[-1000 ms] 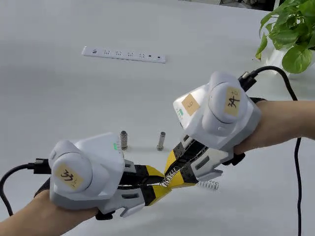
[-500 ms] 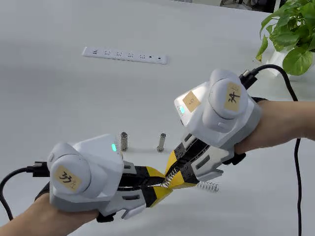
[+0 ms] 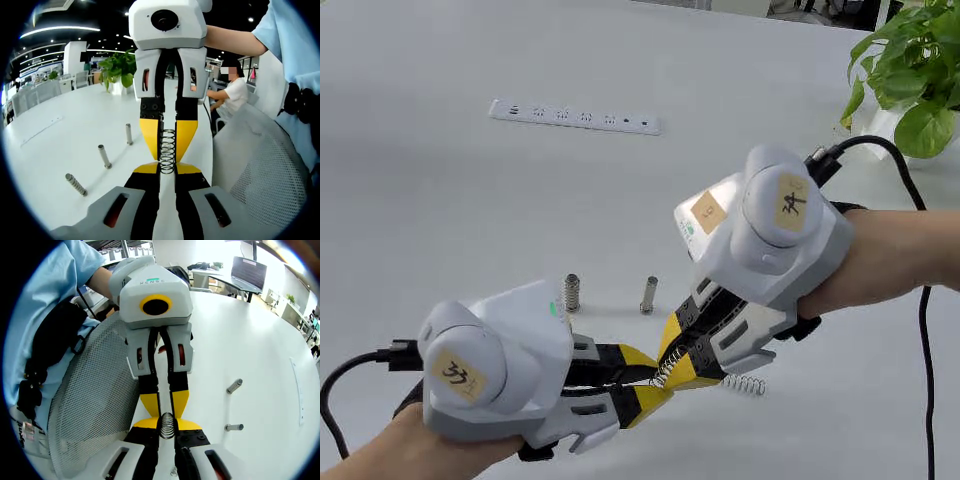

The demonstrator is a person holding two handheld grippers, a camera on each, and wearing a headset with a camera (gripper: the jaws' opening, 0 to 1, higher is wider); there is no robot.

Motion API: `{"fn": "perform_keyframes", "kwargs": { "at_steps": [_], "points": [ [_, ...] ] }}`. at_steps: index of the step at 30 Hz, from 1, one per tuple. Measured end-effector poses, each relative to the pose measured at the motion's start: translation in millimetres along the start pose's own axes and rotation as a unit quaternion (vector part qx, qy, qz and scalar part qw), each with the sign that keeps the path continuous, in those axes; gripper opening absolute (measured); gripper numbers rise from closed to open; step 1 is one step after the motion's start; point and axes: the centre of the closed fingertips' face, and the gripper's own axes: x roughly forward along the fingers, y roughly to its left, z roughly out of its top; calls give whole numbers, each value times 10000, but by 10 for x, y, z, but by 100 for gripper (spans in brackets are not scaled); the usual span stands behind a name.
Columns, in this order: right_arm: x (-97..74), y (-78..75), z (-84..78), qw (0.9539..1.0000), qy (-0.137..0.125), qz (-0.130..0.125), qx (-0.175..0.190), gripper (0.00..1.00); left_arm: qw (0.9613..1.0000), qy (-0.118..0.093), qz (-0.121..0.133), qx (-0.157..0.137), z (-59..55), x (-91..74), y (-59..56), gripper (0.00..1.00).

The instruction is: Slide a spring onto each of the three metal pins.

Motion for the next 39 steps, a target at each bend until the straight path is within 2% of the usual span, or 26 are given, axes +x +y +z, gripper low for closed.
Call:
{"fn": "perform_keyframes", "kwargs": {
  "at_steps": [5,8,16,20,26,30,35,39],
  "points": [
    [-4,-33,8,10000,-34,-51,27,8,9994,-186,93,-266,5,-43,49,8],
    [-5,-47,-5,10000,-25,-69,34,8,9990,-210,229,-330,-14,-79,101,11],
    [-8,-61,-51,10000,42,-71,15,8,9951,-342,750,-543,-80,-224,320,33],
    [-11,-65,-82,9999,81,-59,9,8,9926,-340,995,-612,-132,-303,420,43],
    [-33,-97,-130,9999,113,-84,25,8,9882,-351,1272,-774,-224,-413,513,53],
    [-49,-131,-192,9998,156,-95,48,8,9840,-338,1545,-821,-283,-490,590,71],
    [-57,-170,-257,9996,243,-112,86,8,9787,-375,1806,-903,-320,-572,665,83],
    [-58,-211,-304,9994,308,-130,97,8,9770,-334,1923,-861,-352,-600,683,97]
  ]
}}
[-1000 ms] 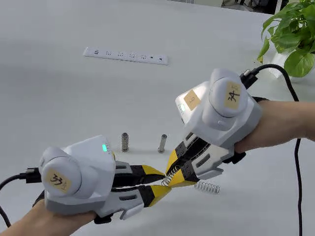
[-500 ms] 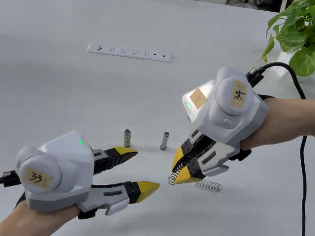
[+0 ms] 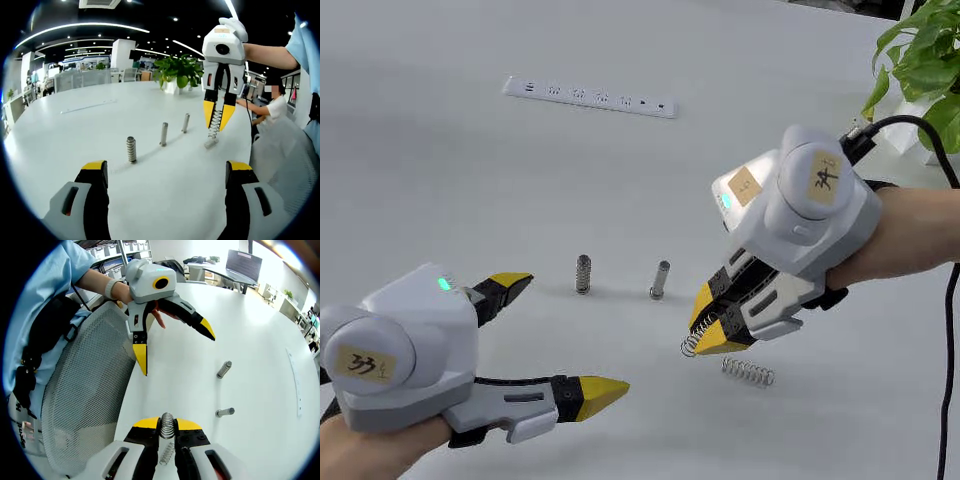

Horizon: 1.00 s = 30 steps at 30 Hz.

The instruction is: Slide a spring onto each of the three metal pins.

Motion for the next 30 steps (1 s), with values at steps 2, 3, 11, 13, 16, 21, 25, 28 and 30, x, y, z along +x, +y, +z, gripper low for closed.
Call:
{"fn": "perform_keyframes", "kwargs": {
  "at_steps": [2,3,11,13,16,21,25,28,30],
  "points": [
    [-6,-38,-30,10000,43,-29,11,8,10000,15,11,-3,-23,-4,5,99],
    [-13,-61,-42,10000,65,-57,5,8,10000,26,-2,-6,-24,-2,-4,99],
    [-115,-403,-139,9971,507,-498,-280,8,10000,9,29,13,-38,3,-9,99],
    [-144,-466,-121,9965,566,-533,-317,8,10000,0,55,-6,-39,4,1,99],
    [-187,-602,-114,9953,676,-557,-401,8,10000,-2,79,5,-38,1,7,98],
    [-205,-701,-101,9932,858,-553,-555,8,10000,21,91,25,-40,2,11,97],
    [-193,-767,-119,9918,1005,-540,-581,8,10000,16,87,25,-37,4,13,97],
    [-200,-810,-126,9908,1086,-530,-611,8,10000,31,79,34,-43,6,14,97],
    [-200,-833,-111,9899,1135,-515,-670,8,9999,81,63,51,-64,7,11,97]
  ]
}}
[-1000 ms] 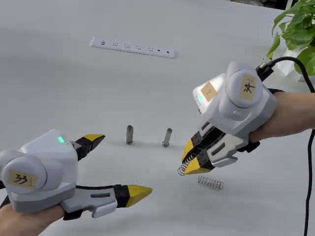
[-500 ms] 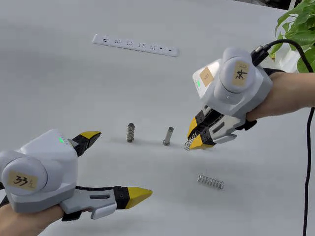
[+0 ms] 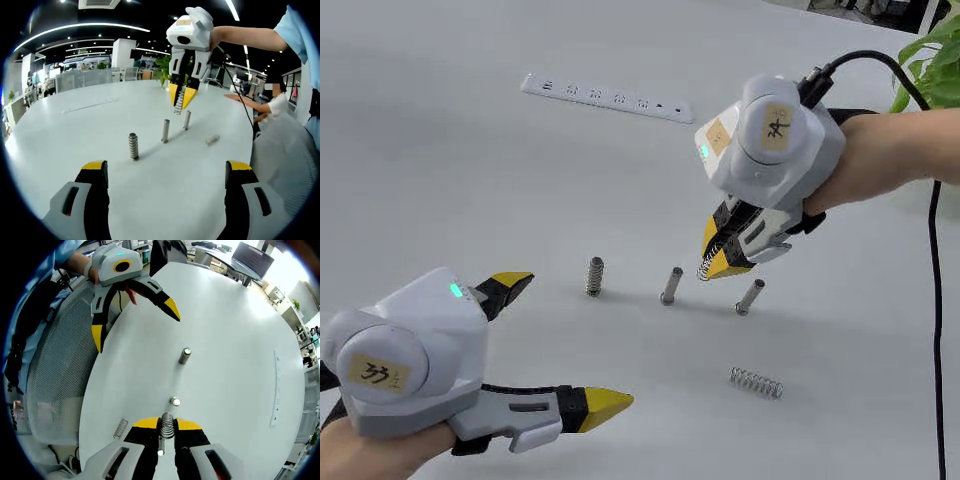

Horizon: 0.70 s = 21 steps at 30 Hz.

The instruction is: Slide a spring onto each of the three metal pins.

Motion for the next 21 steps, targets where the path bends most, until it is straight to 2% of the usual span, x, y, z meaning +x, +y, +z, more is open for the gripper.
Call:
{"fn": "perform_keyframes", "kwargs": {
  "at_steps": [10,21],
  "points": [
    [10,-125,149,9999,10,18,-171,8,10000,13,-32,55,6,2,17,96],
    [120,-139,164,9995,102,100,-296,8,10000,5,-39,-1,-21,-4,-17,95]
  ]
}}
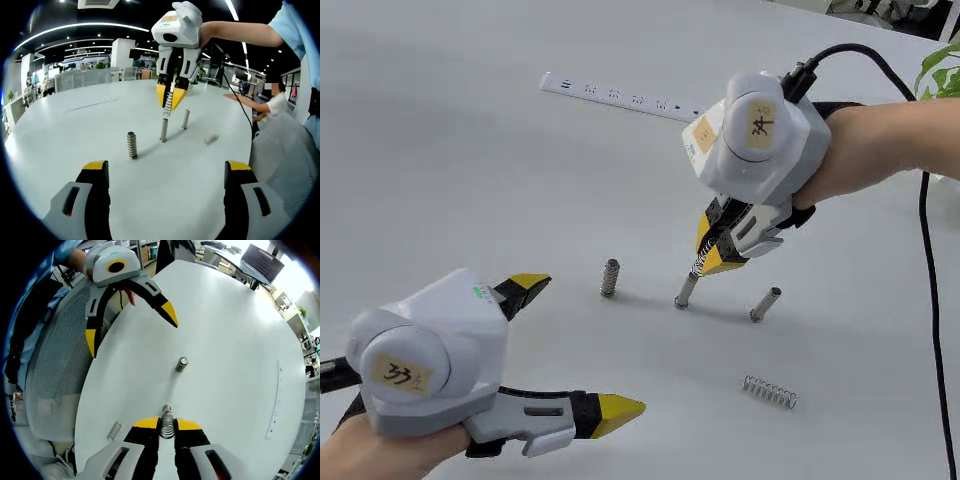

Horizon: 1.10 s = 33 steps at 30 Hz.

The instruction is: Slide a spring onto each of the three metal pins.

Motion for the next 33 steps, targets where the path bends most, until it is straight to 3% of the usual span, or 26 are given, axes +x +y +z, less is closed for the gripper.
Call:
{"fn": "perform_keyframes", "kwargs": {
  "at_steps": [22,33],
  "points": [
    [124,0,-18,9998,125,101,-123,8,9999,19,19,-123,-61,-30,1,91],
    [278,16,-51,9994,228,167,-193,8,9998,33,74,-178,-84,-42,42,90]
  ]
}}
